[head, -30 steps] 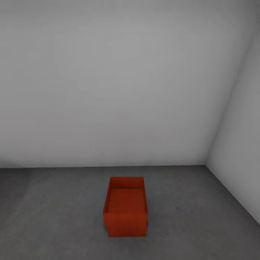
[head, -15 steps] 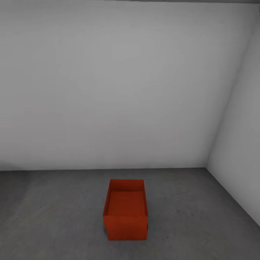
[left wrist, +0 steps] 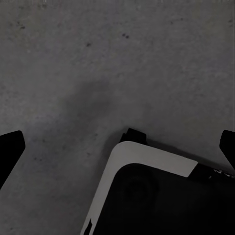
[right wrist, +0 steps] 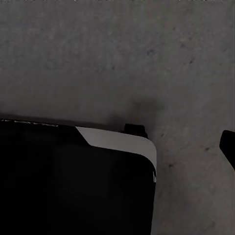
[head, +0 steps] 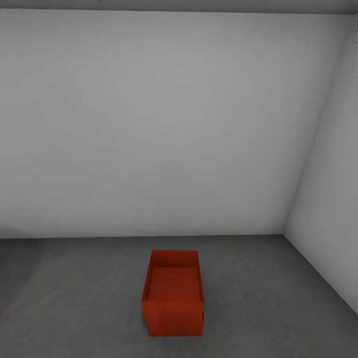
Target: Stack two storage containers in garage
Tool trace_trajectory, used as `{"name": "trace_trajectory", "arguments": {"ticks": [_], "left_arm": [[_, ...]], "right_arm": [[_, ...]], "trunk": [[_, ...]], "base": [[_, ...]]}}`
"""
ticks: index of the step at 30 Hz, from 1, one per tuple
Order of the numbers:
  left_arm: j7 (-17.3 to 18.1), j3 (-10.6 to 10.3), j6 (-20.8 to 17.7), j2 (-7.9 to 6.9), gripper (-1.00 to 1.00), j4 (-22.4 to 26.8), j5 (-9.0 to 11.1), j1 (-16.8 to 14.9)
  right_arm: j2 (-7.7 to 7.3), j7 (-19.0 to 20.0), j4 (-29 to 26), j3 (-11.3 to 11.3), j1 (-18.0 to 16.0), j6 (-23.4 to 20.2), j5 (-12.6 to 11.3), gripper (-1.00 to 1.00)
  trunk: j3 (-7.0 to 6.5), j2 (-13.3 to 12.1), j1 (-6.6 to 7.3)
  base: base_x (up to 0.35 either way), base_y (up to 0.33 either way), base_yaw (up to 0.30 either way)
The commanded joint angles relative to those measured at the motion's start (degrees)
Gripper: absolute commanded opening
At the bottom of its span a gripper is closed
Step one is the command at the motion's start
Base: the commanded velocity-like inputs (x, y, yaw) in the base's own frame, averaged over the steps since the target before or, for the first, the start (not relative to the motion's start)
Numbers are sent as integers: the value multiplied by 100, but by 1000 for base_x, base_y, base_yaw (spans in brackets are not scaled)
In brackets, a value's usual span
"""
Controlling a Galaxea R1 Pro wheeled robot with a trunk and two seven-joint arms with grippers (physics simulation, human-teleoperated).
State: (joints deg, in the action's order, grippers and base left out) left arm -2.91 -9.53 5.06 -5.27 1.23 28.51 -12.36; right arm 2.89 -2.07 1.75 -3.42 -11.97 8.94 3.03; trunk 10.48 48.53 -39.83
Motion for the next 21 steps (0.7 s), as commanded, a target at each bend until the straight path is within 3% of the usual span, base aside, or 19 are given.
{"name": "trace_trajectory", "arguments": {"ticks": [1, 21], "left_arm": [[-17, -49, 12, 0, 100, 0, 40, -3], [-17, -49, 9, 0, 100, 0, 40, -3]], "right_arm": [[1, -22, 19, -33, -9, 27, 31, 100], [2, -98, 19, -36, -7, -21, 23, 100]], "trunk": [[-1, 6, -1], [-185, 6, -1]], "base": [[0, 0, 0], [0, 0, 0]]}}
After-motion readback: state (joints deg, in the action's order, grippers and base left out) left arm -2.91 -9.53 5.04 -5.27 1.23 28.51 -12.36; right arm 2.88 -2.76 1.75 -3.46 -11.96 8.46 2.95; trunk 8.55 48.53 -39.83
